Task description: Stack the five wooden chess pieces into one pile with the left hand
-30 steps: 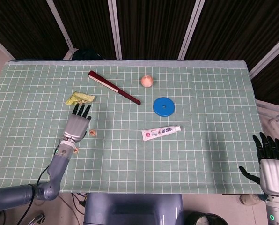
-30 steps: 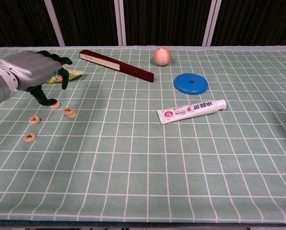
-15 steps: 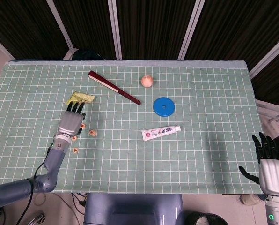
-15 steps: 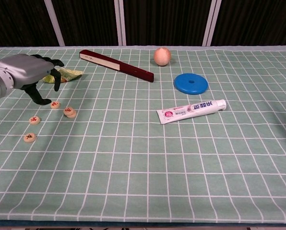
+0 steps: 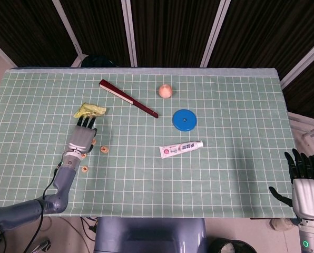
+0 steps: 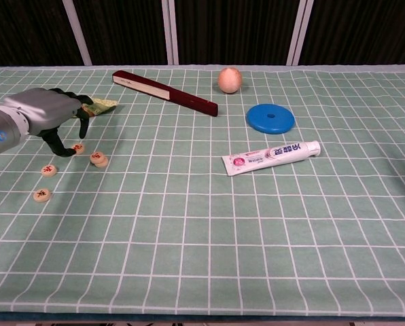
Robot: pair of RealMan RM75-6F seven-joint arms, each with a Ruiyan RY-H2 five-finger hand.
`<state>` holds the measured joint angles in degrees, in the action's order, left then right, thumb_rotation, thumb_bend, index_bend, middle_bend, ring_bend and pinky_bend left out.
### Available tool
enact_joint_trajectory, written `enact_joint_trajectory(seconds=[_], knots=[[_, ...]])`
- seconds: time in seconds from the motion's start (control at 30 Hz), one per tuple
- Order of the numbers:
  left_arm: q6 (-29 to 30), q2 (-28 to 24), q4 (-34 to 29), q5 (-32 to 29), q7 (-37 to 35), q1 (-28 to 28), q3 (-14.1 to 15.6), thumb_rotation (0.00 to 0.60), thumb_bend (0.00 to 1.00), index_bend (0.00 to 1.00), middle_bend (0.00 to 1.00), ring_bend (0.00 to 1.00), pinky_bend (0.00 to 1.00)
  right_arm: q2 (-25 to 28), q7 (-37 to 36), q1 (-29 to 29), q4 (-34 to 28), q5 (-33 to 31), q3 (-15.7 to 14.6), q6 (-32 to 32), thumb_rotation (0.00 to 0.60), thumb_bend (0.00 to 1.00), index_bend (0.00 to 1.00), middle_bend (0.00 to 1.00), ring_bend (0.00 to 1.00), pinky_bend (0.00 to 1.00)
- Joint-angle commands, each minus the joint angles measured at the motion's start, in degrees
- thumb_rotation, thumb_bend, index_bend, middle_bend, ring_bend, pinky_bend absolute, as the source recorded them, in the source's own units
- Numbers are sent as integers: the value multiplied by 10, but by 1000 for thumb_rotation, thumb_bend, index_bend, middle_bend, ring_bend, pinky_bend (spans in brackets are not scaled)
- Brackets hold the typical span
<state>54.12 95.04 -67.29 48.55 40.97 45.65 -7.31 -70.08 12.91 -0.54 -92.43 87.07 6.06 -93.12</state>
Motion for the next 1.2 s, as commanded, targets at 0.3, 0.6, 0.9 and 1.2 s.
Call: enact_joint_trajectory(seconds=[0.3, 0.6, 0.9, 1.2], knots=[[0, 16, 17, -4, 19, 3, 2, 600, 274, 462, 0, 0, 0, 0, -1, 0, -1, -2, 1, 1, 600, 233, 49, 13, 0, 0], [0, 26, 24, -3, 26, 4, 4, 600, 274, 477, 0, 0, 0, -1, -1, -1, 0, -2, 0, 1, 600, 233, 48, 13, 0, 0], [-3, 30, 32, -4, 30, 3, 3, 600, 276, 479, 0, 0, 0, -1, -1, 0, -1, -3, 1, 1, 600, 232, 49, 13, 0, 0], [-4, 33, 37, -4, 35, 2, 3, 600, 299, 499, 0, 0, 0, -2, -1, -1, -1, -3, 1, 1, 600, 233, 49, 13, 0, 0]])
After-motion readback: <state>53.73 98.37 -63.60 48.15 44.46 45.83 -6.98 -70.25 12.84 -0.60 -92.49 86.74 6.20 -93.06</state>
